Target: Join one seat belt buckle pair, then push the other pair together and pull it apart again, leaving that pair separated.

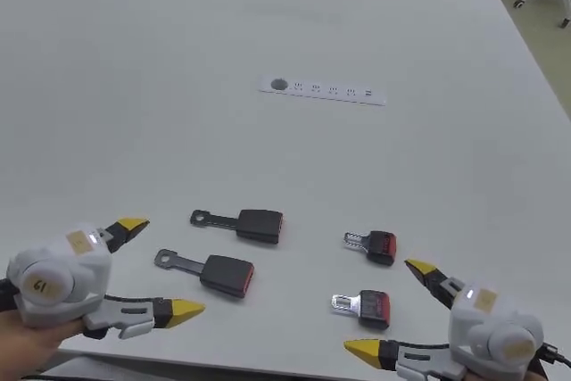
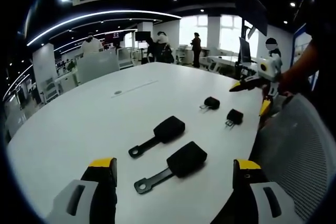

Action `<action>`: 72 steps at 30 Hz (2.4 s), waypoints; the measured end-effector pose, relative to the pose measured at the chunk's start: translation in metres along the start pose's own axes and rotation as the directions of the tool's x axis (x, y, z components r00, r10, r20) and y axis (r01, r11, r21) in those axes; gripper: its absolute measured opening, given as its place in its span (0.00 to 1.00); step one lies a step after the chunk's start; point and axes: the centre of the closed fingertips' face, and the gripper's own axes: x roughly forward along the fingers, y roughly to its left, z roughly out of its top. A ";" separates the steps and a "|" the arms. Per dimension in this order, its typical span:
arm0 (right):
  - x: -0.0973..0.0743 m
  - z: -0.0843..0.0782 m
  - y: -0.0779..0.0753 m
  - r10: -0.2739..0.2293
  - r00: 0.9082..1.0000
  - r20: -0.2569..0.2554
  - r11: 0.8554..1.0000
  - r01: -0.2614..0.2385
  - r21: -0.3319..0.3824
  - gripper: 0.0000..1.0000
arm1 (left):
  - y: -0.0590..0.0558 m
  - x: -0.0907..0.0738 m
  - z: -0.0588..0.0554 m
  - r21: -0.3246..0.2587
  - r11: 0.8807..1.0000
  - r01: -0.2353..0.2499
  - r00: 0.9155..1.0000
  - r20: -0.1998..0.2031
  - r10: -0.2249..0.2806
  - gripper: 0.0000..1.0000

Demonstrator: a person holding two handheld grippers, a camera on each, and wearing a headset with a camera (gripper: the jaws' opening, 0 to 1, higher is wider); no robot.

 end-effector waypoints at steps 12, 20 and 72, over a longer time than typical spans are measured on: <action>0.003 -0.014 -0.003 0.031 0.998 -0.054 0.999 -0.032 -0.012 0.91 | 0.000 0.014 -0.003 0.047 0.998 0.043 0.999 -0.028 -0.042 0.90; 0.008 -0.022 -0.006 0.057 0.995 -0.079 0.998 -0.057 -0.007 0.86 | -0.001 0.027 -0.010 0.065 0.995 0.082 0.995 -0.061 -0.078 0.89; 0.033 -0.061 -0.023 0.215 0.941 -0.262 0.970 -0.237 -0.054 0.54 | -0.013 0.097 -0.062 0.290 0.840 0.459 0.855 -0.402 -0.328 0.51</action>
